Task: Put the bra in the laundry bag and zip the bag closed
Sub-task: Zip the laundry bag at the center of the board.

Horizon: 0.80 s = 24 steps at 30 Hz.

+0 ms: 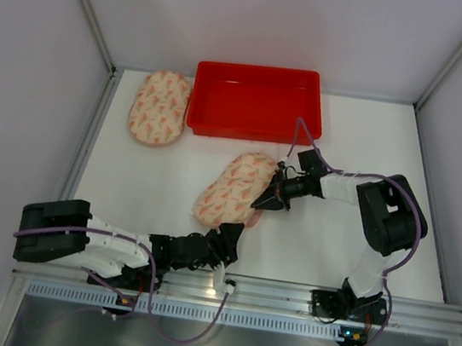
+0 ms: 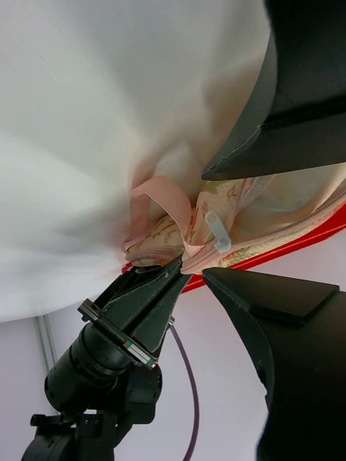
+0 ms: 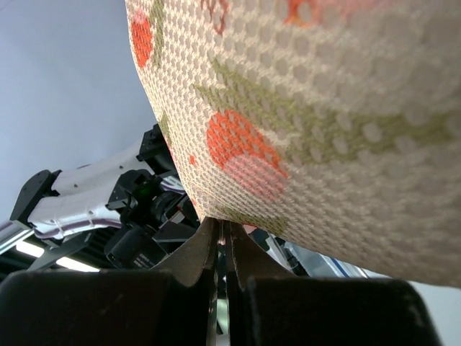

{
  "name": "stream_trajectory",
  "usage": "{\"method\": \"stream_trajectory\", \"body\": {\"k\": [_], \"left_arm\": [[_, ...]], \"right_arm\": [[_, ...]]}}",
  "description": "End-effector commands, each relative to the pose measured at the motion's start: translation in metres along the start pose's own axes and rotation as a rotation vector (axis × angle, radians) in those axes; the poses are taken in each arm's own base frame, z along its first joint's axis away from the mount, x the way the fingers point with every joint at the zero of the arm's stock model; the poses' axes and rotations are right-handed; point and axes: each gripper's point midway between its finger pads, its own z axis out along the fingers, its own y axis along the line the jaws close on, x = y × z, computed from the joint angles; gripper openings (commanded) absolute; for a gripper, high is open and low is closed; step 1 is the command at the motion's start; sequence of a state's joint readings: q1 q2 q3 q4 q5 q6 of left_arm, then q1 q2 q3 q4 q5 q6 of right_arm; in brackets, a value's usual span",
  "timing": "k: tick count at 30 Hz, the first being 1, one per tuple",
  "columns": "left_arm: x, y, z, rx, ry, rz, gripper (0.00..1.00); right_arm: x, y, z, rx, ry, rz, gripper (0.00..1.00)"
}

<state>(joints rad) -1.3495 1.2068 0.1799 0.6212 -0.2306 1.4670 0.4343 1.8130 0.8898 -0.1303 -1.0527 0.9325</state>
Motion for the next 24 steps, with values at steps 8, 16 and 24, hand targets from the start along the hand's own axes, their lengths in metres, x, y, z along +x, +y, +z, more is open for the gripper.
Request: {"method": "stream_trajectory", "body": {"k": [8, 16, 24], "left_arm": [[0.005, 0.035, 0.007, -0.14, 0.051, 0.042, 0.54], [0.007, 0.036, 0.002, -0.146, 0.054, 0.057, 0.4], [0.009, 0.036, -0.004, -0.13, 0.061, 0.058, 0.34]], "right_arm": [[0.013, 0.012, 0.004, -0.03, 0.038, -0.041, 0.0], [0.012, 0.011, 0.004, -0.029, 0.038, -0.047, 0.0], [0.013, 0.009, 0.004, -0.027, 0.043, -0.05, 0.0]]}}
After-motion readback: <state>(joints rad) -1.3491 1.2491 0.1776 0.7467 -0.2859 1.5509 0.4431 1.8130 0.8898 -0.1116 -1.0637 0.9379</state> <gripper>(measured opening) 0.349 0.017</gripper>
